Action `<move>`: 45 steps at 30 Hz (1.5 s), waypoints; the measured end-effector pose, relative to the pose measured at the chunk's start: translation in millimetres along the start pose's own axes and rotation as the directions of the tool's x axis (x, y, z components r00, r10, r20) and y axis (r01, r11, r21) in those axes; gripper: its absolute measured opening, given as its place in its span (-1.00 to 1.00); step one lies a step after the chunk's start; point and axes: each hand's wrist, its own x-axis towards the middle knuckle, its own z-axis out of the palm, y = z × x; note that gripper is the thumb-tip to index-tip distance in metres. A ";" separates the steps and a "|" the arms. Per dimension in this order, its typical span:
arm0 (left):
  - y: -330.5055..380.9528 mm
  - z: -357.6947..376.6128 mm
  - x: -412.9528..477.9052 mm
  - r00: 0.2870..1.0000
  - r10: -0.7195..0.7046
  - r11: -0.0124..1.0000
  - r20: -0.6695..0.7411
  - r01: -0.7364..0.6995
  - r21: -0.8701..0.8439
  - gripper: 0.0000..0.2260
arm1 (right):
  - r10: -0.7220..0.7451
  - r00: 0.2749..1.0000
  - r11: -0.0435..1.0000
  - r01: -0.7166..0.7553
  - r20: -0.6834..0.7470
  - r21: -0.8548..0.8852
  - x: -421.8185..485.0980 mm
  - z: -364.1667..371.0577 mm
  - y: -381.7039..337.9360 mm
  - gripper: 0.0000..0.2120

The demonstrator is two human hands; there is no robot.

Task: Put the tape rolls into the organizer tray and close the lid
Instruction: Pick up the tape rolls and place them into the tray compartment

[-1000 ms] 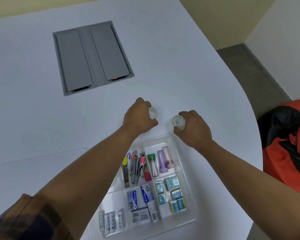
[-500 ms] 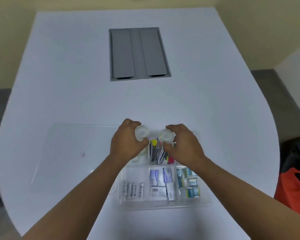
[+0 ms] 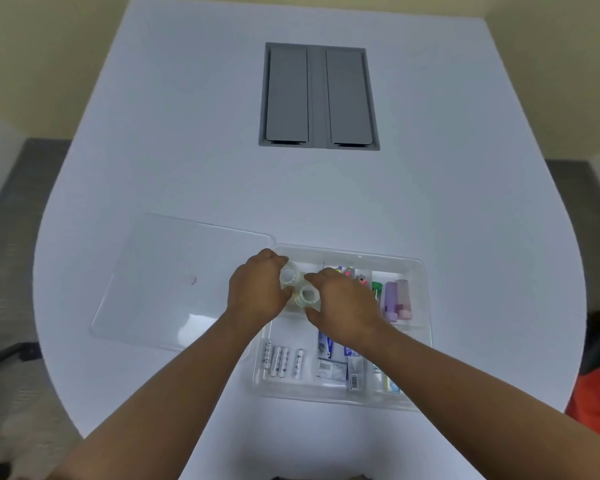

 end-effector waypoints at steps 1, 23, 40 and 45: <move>-0.8 0.7 1.1 1.000 0.003 1.000 -0.008 -0.003 0.005 -0.59 | 0.001 1.000 1.000 -0.001 0.003 -0.008 0.4 0.9 -0.4 -0.49; -74.6 38.4 -56.4 0.955 -0.190 0.975 -0.229 0.211 0.071 -0.46 | 0.012 1.000 0.994 -0.010 -0.018 0.106 -5.5 14.2 11.8 -0.69; -98.5 71.3 -69.5 0.946 -0.254 0.950 -0.201 0.283 0.130 -0.40 | -0.123 0.952 0.992 0.117 0.281 0.038 20.8 7.0 -20.7 -0.71; -99.1 72.3 -69.4 0.945 -0.256 0.949 -0.202 0.286 0.131 -0.40 | -0.088 0.916 0.996 0.082 0.392 0.031 29.3 13.4 -32.6 -0.72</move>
